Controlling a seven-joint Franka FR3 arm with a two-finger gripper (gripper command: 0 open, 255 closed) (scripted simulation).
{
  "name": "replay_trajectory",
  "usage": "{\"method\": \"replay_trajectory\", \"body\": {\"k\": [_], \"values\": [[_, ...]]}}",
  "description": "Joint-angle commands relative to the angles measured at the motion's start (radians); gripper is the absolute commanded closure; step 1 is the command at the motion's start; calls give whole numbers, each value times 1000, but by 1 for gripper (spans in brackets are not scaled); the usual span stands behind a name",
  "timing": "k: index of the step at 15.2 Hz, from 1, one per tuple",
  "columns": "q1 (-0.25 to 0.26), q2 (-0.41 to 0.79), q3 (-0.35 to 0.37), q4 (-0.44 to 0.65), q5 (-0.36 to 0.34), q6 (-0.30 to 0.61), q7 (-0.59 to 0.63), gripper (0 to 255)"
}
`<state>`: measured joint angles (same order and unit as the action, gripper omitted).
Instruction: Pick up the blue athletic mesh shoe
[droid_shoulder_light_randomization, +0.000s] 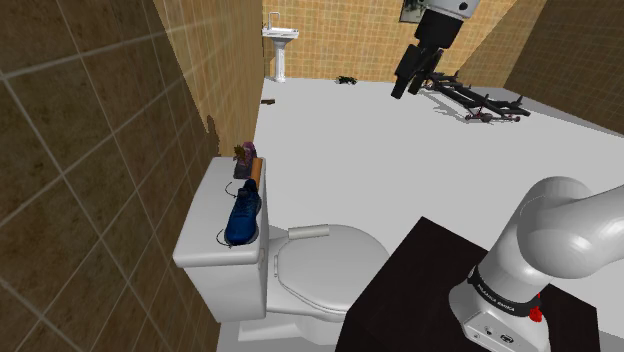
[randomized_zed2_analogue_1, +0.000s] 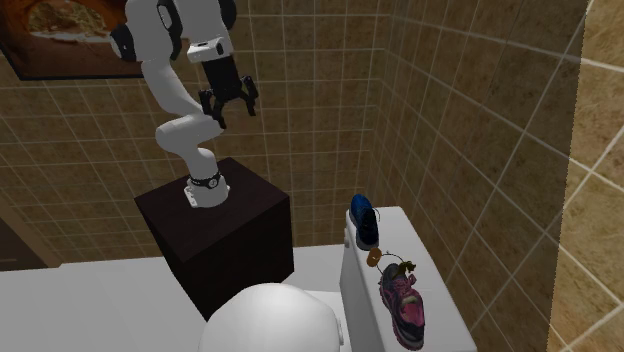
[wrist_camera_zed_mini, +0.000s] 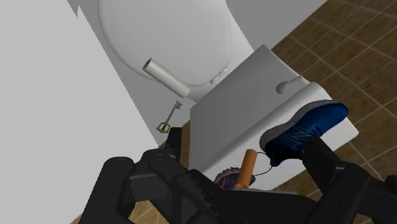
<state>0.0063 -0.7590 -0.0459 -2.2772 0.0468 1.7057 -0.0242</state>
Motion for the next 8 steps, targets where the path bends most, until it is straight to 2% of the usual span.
{"method": "replay_trajectory", "body": {"k": [1,8], "values": [[0,0,0,0,0,0,0,0],[-7,62,154,-115,58,198,239,0]]}}
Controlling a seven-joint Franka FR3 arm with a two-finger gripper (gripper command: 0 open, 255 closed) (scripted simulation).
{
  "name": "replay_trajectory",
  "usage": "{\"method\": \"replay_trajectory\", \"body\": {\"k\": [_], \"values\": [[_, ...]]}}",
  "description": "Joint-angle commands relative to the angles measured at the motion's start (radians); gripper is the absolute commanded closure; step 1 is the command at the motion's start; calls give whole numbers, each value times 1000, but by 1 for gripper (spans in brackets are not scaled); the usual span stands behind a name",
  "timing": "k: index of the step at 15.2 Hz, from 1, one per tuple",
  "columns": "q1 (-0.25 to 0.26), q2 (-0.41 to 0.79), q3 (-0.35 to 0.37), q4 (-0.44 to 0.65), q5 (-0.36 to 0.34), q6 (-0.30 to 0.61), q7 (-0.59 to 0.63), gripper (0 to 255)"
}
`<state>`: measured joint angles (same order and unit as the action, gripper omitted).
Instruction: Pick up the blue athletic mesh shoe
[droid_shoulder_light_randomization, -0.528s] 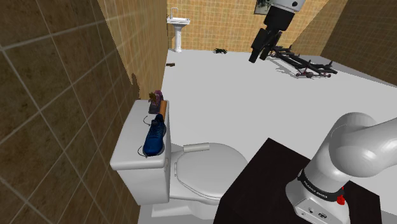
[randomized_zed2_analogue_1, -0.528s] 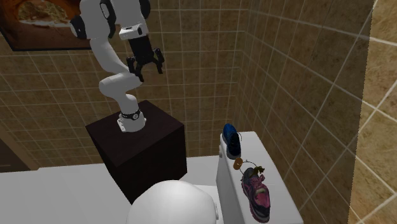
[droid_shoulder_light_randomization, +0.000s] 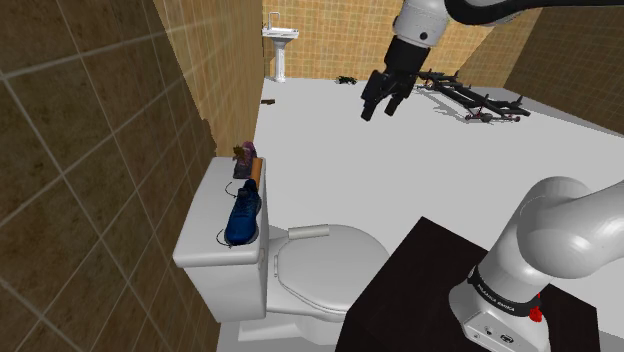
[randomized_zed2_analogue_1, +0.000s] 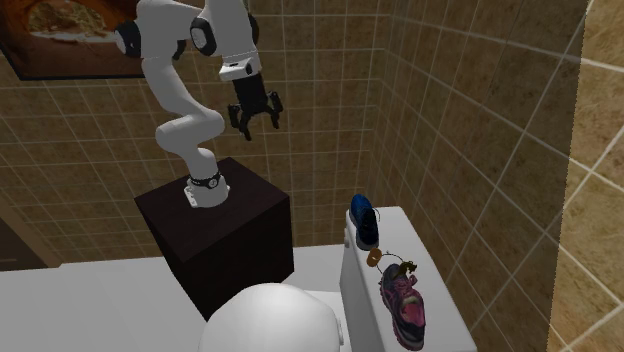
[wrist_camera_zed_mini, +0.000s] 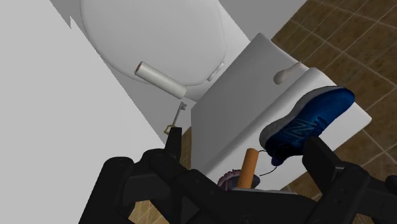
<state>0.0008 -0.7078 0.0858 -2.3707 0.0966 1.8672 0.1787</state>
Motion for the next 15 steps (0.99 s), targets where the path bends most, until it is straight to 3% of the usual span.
{"method": "replay_trajectory", "body": {"k": [1,9,15], "values": [[-2,27,45,-30,14,65,71,0],[-32,229,230,-36,24,291,362,0],[-85,445,368,38,-62,432,620,0]]}}
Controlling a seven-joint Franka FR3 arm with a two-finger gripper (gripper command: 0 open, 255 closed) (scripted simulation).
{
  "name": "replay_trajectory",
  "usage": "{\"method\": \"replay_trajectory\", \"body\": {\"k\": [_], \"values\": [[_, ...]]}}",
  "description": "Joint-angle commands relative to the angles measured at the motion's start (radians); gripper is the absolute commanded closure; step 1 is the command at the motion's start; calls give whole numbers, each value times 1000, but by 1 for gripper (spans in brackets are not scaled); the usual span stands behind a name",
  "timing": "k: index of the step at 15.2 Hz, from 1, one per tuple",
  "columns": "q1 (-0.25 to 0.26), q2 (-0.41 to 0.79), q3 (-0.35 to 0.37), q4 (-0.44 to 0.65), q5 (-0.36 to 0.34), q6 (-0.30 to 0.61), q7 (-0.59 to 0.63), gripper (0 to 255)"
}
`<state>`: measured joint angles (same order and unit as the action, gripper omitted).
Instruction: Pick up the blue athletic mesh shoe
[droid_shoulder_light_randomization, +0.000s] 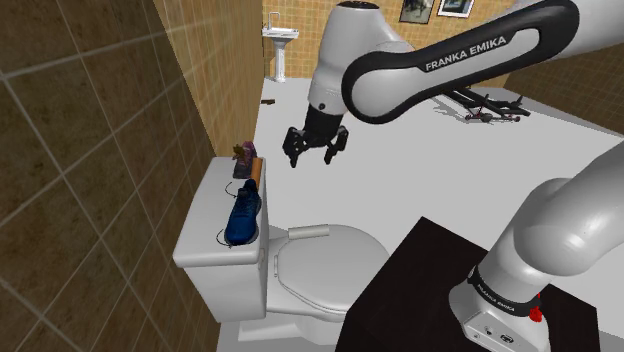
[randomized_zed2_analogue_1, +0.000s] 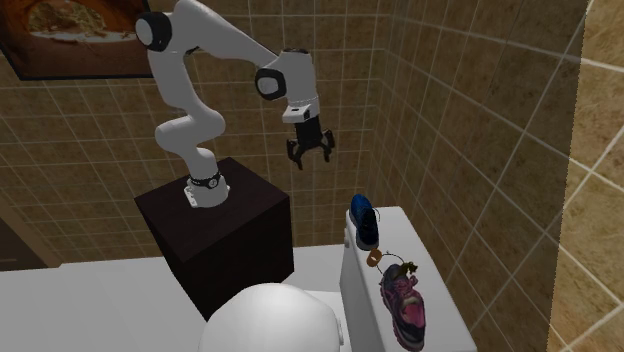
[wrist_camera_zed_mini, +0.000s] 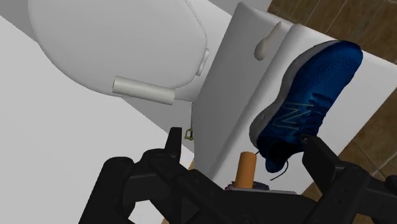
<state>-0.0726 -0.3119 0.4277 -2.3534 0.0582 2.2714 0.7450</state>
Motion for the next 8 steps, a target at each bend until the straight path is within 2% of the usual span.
{"method": "replay_trajectory", "body": {"k": [1,5,8], "values": [[-23,90,47,39,-50,47,102,0],[-51,268,114,131,-195,100,318,0],[-38,410,126,221,-327,113,485,0]]}}
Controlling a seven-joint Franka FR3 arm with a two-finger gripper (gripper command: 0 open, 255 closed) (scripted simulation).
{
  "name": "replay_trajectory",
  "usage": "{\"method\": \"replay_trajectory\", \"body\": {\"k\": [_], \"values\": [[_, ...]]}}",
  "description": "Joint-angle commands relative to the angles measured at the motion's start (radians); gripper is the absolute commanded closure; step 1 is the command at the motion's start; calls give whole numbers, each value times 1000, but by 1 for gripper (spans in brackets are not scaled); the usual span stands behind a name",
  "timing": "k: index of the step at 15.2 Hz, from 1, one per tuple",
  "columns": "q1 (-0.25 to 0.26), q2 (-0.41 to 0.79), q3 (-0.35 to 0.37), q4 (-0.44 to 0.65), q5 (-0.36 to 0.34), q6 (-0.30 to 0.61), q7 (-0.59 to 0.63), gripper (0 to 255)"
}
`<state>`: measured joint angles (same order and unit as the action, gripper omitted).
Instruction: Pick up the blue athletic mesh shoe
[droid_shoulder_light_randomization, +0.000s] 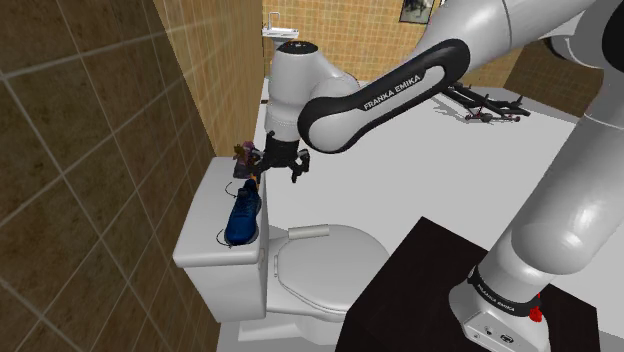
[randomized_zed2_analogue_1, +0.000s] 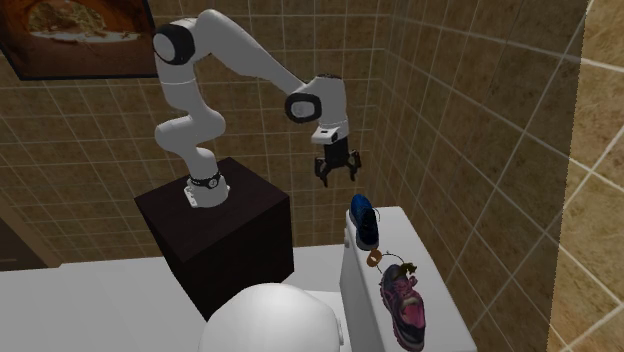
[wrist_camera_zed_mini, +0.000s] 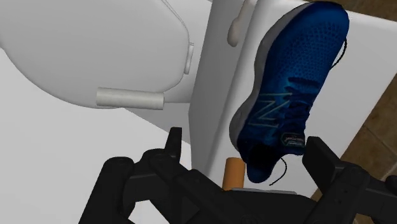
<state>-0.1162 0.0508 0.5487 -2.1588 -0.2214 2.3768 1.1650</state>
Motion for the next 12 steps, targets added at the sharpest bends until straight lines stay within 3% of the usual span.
{"method": "replay_trajectory", "body": {"k": [1,5,9,12], "values": [[18,95,0,60,-90,7,117,0],[90,276,-45,210,-224,-11,292,0],[168,437,-101,373,-299,-41,407,0],[176,460,-114,366,-318,-14,423,0]]}}
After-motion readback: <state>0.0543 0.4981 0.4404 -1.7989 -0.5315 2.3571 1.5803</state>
